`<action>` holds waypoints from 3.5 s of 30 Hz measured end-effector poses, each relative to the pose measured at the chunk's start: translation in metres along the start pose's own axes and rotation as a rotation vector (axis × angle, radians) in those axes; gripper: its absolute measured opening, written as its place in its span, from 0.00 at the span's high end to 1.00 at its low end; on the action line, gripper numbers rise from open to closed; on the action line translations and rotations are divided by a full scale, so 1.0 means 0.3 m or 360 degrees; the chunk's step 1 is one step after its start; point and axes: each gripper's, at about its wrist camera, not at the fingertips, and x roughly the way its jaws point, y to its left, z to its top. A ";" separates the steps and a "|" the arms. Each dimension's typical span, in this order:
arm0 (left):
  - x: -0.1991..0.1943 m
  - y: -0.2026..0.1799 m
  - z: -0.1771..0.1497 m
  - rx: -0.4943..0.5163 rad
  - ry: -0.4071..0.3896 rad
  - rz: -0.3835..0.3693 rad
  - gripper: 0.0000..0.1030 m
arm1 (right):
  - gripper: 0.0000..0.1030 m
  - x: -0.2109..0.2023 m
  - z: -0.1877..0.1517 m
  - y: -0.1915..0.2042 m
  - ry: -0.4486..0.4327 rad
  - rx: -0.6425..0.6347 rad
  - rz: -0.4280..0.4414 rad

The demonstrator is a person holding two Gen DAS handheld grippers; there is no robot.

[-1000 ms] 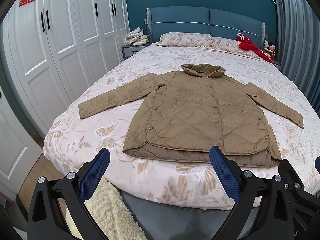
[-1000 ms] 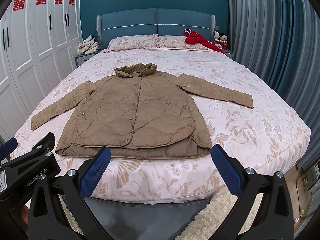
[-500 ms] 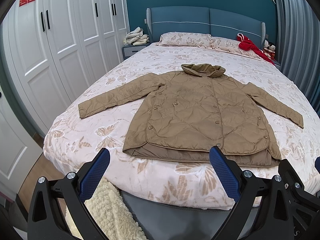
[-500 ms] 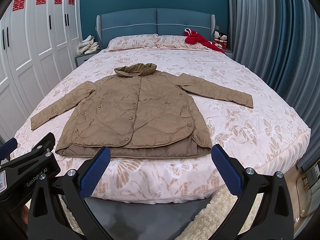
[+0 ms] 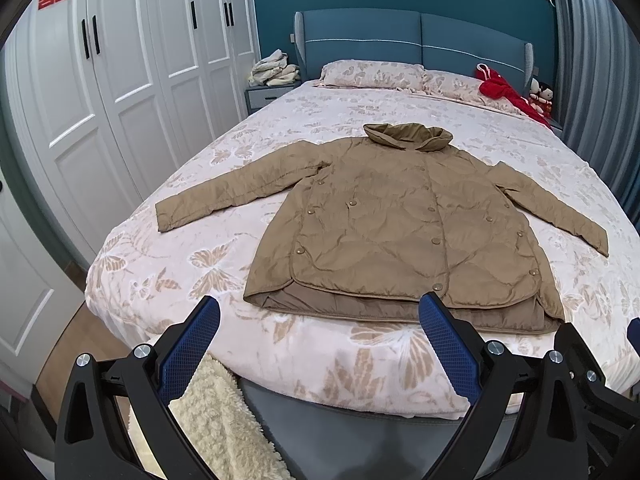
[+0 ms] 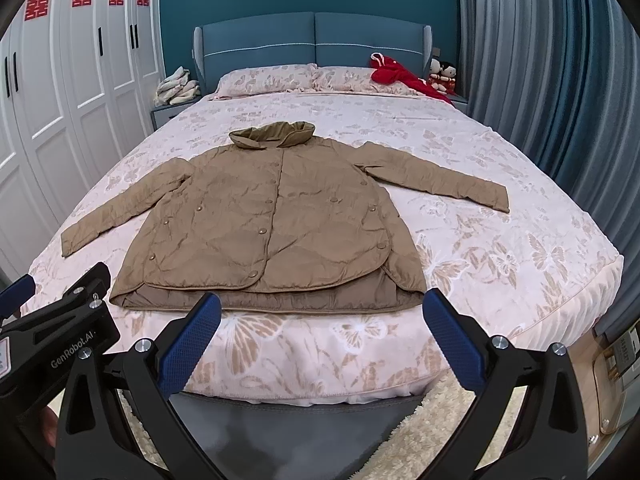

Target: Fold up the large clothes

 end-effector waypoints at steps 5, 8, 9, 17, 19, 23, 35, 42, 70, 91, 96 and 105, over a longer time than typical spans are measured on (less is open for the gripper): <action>0.031 -0.018 -0.002 0.0009 0.0025 -0.0025 0.05 | 0.05 0.084 -0.022 -0.013 0.0069 0.0038 0.0027; 0.069 -0.029 0.029 0.0018 0.0036 0.0007 0.05 | 0.04 0.130 0.008 -0.054 0.0104 0.0085 0.0036; 0.084 -0.036 0.038 0.0031 0.0021 0.0029 0.05 | 0.04 0.150 0.017 -0.066 0.0113 0.0100 0.0032; 0.262 -0.034 0.113 -0.0066 0.0115 0.0099 0.05 | 0.05 0.455 0.114 -0.347 0.0327 0.0442 0.0128; 0.308 -0.030 0.137 -0.0093 0.0121 0.0109 0.05 | 0.05 0.519 0.139 -0.432 0.0324 0.0541 0.0118; 0.391 -0.042 0.190 -0.0122 0.0062 0.0138 0.05 | 0.05 0.666 0.228 -0.621 0.0263 0.0701 0.0049; 0.717 -0.179 0.358 0.0056 0.0164 0.0184 0.05 | 0.05 1.107 0.350 -1.077 0.0180 0.1033 -0.0212; 0.830 -0.218 0.376 0.0015 0.0204 0.0131 0.05 | 0.16 1.249 0.315 -1.235 0.0189 0.1286 -0.0228; 0.948 -0.082 0.397 -0.0150 0.0348 0.0259 0.05 | 0.96 1.145 0.849 -0.358 -0.0093 0.0394 0.0635; 1.021 0.126 0.432 -0.0392 0.0412 0.0059 0.05 | 0.65 1.230 0.526 0.410 0.0393 -0.0180 0.0963; 1.062 0.069 0.483 -0.0440 0.0407 -0.0077 0.05 | 0.65 1.169 0.499 0.259 0.0384 0.0031 0.0919; 1.297 0.015 0.572 -0.0774 0.0609 -0.0320 0.12 | 0.62 1.267 0.488 -0.216 0.0414 0.0578 0.0630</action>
